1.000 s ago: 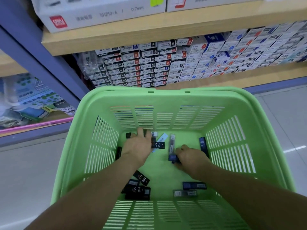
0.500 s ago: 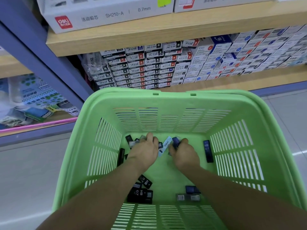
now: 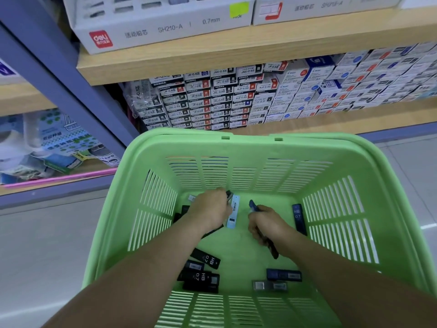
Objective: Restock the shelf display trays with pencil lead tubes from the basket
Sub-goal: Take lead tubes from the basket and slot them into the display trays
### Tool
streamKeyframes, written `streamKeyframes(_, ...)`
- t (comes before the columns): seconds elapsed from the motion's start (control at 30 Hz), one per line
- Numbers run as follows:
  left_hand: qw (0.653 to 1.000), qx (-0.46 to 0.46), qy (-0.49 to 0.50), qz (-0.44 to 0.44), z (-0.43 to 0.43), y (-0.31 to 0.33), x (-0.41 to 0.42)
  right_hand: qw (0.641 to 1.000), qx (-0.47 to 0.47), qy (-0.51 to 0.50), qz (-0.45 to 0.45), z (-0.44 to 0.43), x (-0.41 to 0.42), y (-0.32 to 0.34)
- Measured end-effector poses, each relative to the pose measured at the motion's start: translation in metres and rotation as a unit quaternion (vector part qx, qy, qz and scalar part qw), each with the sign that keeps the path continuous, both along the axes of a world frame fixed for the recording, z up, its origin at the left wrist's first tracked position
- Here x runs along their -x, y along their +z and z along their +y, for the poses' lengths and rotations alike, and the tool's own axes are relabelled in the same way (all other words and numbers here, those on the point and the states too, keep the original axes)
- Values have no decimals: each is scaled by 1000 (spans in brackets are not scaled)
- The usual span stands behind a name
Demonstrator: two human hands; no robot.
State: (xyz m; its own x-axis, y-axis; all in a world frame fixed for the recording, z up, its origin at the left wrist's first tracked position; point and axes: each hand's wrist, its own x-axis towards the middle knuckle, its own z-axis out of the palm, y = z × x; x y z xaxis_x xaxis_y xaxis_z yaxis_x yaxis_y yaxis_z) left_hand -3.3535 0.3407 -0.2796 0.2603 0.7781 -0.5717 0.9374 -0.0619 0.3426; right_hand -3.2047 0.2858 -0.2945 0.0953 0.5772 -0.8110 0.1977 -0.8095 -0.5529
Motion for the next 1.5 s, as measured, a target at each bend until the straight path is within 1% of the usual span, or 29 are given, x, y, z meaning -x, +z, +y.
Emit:
streamKeyframes(0.03,991,58,88,-83,2,8,-4,996,30,-57,68,1,1,7)
streamKeyframes(0.07,963,113,175,-172,3,17,-8,985,57,-102,130,3,3,16)
streamKeyframes(0.1,925,152,247,-245,1,28,-14,970,78,-135,187,6,5,24)
streamKeyframes(0.13,889,173,304,-296,-2,39,-19,955,88,-155,236,8,6,32)
streamKeyframes(0.2,829,188,388,-356,-13,54,-23,937,80,-162,299,9,9,46)
streamKeyframes(0.23,807,187,415,-376,-19,60,-24,936,68,-154,310,8,9,52)
streamKeyframes(0.27,792,180,434,-390,-24,65,-24,937,54,-144,312,6,10,58)
streamKeyframes(0.3,786,166,442,-398,-28,70,-24,941,40,-136,308,4,11,63)
streamKeyframes(0.4,778,126,450,-420,-34,89,-20,947,-2,-132,294,-1,14,75)
streamKeyframes(0.47,781,105,435,-435,-35,103,-15,938,-22,-138,318,-2,15,81)
streamKeyframes(0.57,829,62,390,-395,-36,116,-3,924,-43,-124,360,1,15,95)
streamKeyframes(0.6,828,58,397,-390,-36,121,0,923,-48,-112,365,2,14,102)
streamKeyframes(0.63,813,63,416,-403,-37,125,4,925,-51,-100,364,2,13,109)
streamKeyframes(0.73,725,83,482,-484,-37,142,11,927,-52,-80,363,5,14,128)
streamKeyframes(0.77,710,80,491,-499,-35,149,12,924,-57,-72,371,6,15,135)
streamKeyframes(0.8,705,66,495,-503,-33,156,13,921,-64,-62,378,7,17,142)
streamKeyframes(0.83,710,41,495,-499,-29,164,12,922,-73,-49,377,9,18,148)
streamKeyframes(0.93,739,-52,473,-477,-14,191,4,930,-109,-6,352,17,21,172)
streamKeyframes(1.03,757,-106,436,-475,-5,211,-6,923,-144,-20,356,24,27,196)
streamKeyframes(1.17,749,-124,437,-483,4,242,-16,903,-223,3,368,36,32,228)
streamKeyframes(1.23,742,-154,433,-489,11,261,-17,892,-232,19,389,45,29,247)
streamKeyframes(1.3,743,-184,433,-476,16,279,-19,881,-241,51,403,54,24,266)
streamKeyframes(1.4,740,-199,442,-466,23,306,-25,878,-251,85,398,69,18,290)
streamKeyframes(1.5,734,-205,443,-473,36,329,-36,884,-262,105,373,80,10,312)
